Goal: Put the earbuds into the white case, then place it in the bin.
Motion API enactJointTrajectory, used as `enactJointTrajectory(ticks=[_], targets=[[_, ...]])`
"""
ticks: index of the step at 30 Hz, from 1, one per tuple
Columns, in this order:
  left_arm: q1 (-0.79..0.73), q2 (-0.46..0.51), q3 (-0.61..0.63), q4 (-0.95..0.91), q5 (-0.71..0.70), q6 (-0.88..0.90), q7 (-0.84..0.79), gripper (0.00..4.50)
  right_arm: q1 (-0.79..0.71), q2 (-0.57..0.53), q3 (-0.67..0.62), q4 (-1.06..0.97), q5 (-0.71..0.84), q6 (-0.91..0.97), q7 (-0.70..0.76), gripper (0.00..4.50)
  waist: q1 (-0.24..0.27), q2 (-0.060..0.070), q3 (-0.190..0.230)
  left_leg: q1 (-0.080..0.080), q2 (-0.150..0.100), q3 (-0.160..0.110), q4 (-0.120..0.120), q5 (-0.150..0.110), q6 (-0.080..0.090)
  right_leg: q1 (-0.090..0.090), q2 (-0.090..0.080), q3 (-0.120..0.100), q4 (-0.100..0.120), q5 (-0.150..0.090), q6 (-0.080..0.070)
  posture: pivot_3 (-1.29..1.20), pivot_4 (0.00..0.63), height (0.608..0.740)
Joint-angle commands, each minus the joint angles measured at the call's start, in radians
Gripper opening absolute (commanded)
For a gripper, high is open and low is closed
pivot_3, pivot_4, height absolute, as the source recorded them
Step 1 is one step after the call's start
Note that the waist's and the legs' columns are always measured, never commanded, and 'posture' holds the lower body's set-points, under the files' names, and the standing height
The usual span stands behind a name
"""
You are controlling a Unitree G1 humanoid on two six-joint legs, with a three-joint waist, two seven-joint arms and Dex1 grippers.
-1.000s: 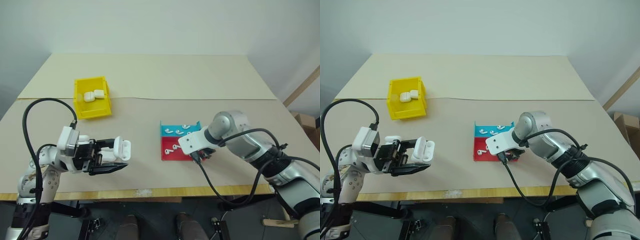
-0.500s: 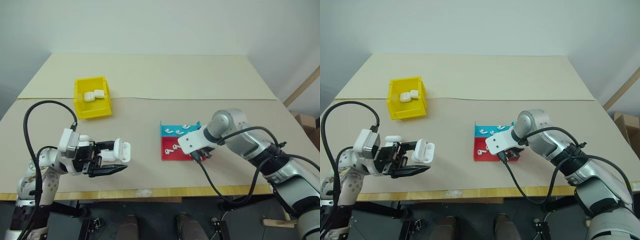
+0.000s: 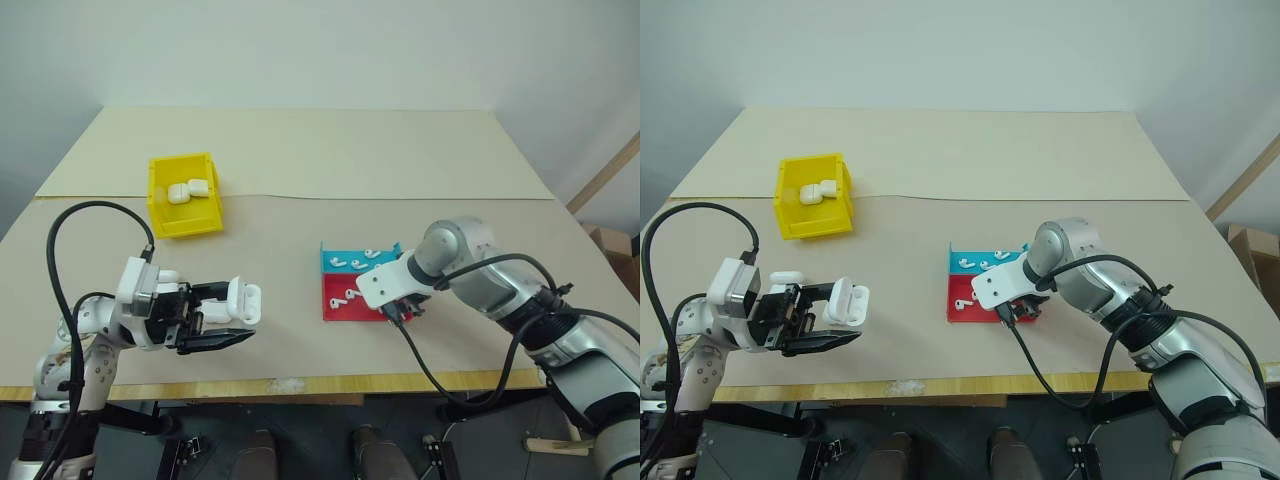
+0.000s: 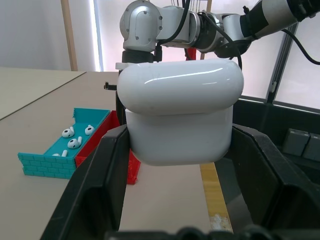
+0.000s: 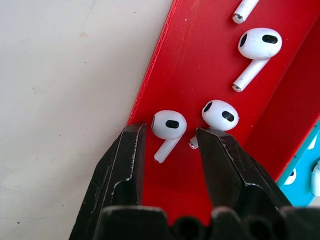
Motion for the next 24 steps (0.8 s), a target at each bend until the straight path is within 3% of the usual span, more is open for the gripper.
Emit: enactJointTrajectory(ticks=[1, 4, 24], targets=[[-0.004, 0.011, 0.014, -0.018, 0.001, -0.023, 0.004, 2.77, -0.004, -0.008, -0.04, -0.027, 0.005, -0.005, 0.02, 2.01, 0.0, 0.0, 0.0, 0.0, 0.0, 0.0, 0.0, 0.0, 0.0, 0.0, 0.0, 0.0, 0.0, 0.0, 0.0, 0.0, 0.15, 0.74], [-0.005, 0.01, 0.014, -0.017, 0.003, -0.024, 0.006, 2.77, -0.001, -0.006, -0.042, -0.034, 0.009, 0.0, 0.023, 1.47, 0.0, 0.0, 0.0, 0.0, 0.0, 0.0, 0.0, 0.0, 0.0, 0.0, 0.0, 0.0, 0.0, 0.0, 0.0, 0.0, 0.15, 0.74], [-0.003, 0.007, 0.016, -0.019, 0.01, -0.022, 0.02, 2.77, -0.003, 0.003, -0.032, -0.028, -0.006, 0.005, 0.027, 1.47, 0.0, 0.0, 0.0, 0.0, 0.0, 0.0, 0.0, 0.0, 0.0, 0.0, 0.0, 0.0, 0.0, 0.0, 0.0, 0.0, 0.15, 0.74]])
